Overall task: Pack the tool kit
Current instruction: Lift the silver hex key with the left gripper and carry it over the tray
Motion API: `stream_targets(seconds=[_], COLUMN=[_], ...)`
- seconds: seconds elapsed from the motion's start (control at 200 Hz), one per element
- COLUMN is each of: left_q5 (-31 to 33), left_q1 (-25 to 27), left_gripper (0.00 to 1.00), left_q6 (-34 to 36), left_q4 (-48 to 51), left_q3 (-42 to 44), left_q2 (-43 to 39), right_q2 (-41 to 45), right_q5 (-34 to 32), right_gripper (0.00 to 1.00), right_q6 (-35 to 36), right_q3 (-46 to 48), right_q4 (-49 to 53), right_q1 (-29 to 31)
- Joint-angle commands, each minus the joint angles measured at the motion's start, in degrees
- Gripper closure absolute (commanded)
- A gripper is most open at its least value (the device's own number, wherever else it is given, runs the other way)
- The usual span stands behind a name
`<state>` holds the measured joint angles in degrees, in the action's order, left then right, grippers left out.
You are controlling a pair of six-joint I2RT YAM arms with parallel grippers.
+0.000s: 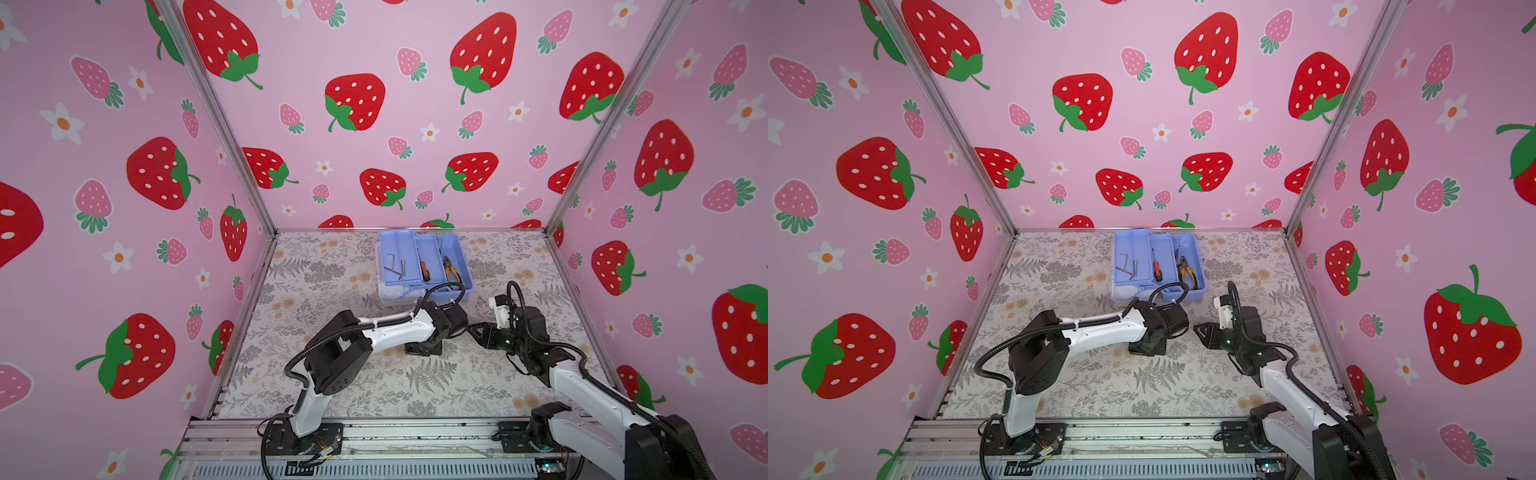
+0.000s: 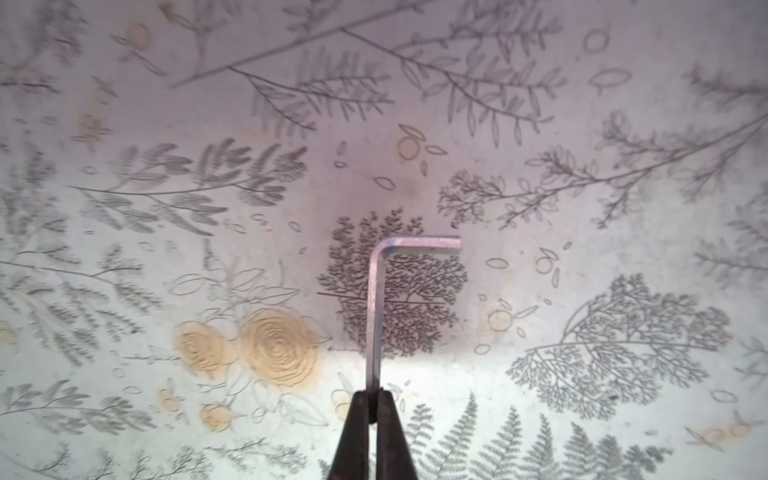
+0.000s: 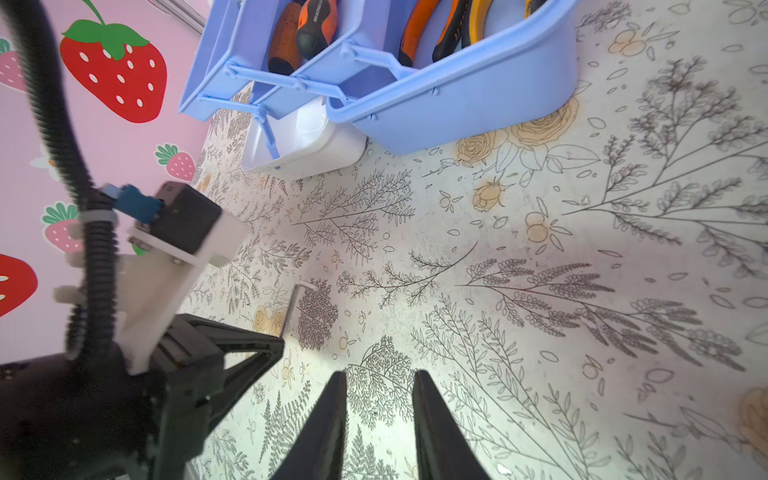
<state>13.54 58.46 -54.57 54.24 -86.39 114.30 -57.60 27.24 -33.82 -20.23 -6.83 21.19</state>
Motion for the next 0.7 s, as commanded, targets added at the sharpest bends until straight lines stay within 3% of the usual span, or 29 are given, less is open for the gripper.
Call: stream_targets(seconds=[0.0,0.32,0.5,0.695], left_q5=[4.49,5.98,3.11,-4.41], left_q1=[-0.73,-5.83,-13.83,-22.27], left_gripper=[1.00,1.00,1.00,1.00], left_q6=[1.43,6.23,11.45,16.85], left_q4=[3.99,6.46,3.82,-1.50], left_q3=[0.32,-2.35,-3.90,-7.25], left_q2=[-4.47,-13.65,-16.94,-18.05], right_q2=[0.62,-0.58,-0.66,-0.91], right_q5=[-0.51,-0.44,-0.70,-0.49], right_gripper=[0.69,0.69,0.68,0.68], right_q6=[0.11,0.17,0.29,0.36], right_q3=[-0.32,-0.51,-0.60,-0.69], right_q4=[-0.55,-0.55,-0.47,-0.38], right_q1=[-0.27,-0.35,-0.36,-0.35])
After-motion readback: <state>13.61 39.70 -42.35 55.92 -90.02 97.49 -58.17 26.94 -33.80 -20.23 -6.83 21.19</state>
